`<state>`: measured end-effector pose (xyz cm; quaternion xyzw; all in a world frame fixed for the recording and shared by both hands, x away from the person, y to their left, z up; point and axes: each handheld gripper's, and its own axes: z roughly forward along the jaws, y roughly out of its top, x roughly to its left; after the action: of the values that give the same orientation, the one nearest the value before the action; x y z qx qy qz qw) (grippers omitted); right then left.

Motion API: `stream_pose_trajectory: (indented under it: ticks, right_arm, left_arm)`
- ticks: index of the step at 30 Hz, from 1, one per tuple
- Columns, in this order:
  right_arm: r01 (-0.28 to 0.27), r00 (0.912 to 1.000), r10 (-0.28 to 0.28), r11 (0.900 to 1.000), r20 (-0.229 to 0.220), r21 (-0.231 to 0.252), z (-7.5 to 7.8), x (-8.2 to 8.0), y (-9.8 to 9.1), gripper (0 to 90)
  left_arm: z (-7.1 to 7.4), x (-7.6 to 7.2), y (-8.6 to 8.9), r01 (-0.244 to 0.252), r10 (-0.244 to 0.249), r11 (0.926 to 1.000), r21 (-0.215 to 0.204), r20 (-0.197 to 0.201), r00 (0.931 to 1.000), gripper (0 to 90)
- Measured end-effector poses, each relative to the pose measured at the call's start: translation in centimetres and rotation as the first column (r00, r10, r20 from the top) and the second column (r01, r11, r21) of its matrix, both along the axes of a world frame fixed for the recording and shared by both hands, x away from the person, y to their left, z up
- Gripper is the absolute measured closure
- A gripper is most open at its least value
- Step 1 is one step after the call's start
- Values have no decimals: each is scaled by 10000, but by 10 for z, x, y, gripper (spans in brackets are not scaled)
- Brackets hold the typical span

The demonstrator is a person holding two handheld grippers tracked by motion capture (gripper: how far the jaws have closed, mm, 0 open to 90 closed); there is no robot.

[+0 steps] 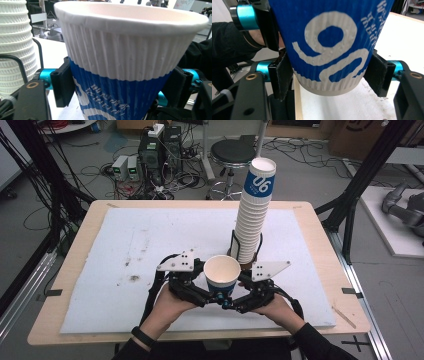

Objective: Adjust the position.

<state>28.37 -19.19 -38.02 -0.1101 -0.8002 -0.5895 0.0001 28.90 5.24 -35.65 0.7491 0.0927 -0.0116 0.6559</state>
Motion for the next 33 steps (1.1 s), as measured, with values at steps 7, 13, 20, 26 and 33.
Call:
stream_pose_trajectory:
  ticks: [7, 13, 20, 26, 33]
  right_arm:
    - [-133, 9999, 133, 9999, 6, -76, -1, 0, 1, 302]
    - [-214, 9998, 214, 9997, 25, -138, -2, -1, 3, 303]
    - [-210, 9998, 210, 9997, 26, -144, -2, -1, 2, 302]
    - [-198, 9998, 198, 9998, -72, -17, 0, -1, 3, 216]
    - [-144, 9997, 153, 9987, -181, 497, 3, -2, 2, 216]
  left_arm:
    - [5, -1, 2, 14, -15, 9993, -377, -20, 10000, 171]
    - [7, -2, 3, -7, 7, 9990, -454, 16, 10000, 174]
    - [6, -3, 3, -21, 27, 9989, -469, 129, 9999, 215]
    - [5, -3, 2, -60, 67, 9992, -403, 178, 9998, 224]
    - [4, -4, -1, -13, 21, 9993, -384, 200, 9998, 225]
